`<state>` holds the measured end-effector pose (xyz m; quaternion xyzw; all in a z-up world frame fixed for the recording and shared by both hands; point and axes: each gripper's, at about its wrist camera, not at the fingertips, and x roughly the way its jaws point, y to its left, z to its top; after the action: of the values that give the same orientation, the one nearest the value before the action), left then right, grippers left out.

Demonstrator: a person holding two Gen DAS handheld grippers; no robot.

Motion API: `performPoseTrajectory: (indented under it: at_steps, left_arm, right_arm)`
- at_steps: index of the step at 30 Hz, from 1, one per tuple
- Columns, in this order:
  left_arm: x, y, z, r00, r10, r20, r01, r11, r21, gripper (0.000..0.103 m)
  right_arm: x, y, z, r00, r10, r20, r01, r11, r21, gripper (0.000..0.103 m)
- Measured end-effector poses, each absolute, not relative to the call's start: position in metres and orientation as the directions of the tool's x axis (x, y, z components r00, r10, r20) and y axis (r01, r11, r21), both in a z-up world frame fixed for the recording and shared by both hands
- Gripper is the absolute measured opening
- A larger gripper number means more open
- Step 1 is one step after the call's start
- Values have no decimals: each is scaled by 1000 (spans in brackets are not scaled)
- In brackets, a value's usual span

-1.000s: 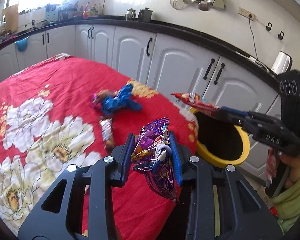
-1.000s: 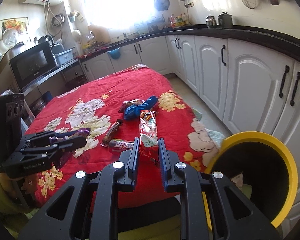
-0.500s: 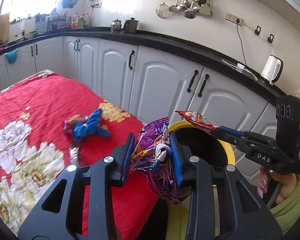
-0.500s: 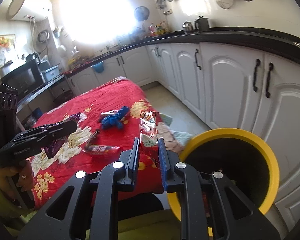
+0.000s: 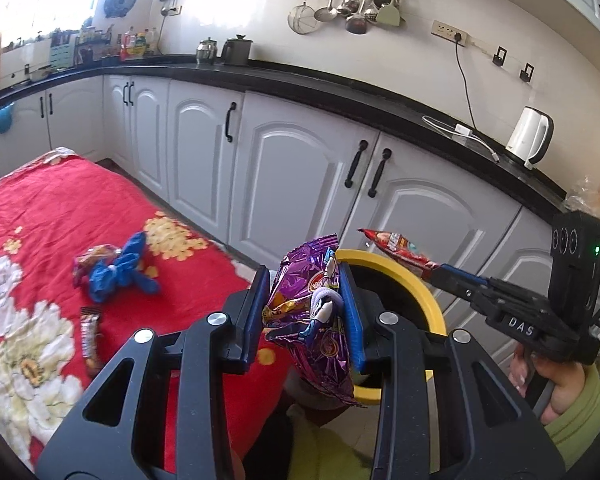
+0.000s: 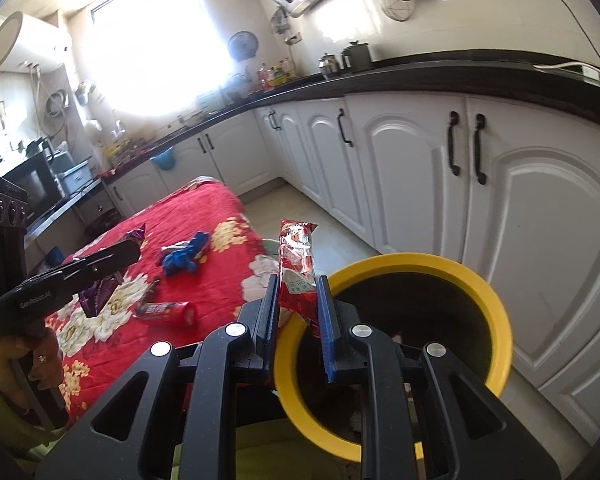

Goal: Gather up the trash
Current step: 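Carry the purple wrapper and red-white wrapper over the bin with both tools, then open both tools to drop the wrappers into the bin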

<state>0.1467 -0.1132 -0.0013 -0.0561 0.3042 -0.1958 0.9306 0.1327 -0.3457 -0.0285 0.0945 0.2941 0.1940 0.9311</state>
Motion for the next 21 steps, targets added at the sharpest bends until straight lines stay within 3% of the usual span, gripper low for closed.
performPoseTrajectory:
  at_steps: [21]
  left_arm:
    - [177, -186, -32, 677, -453, -580, 402, 888, -224, 27]
  right_arm:
    - [127, -393, -75, 745, 317, -587, -178, 942, 284, 18]
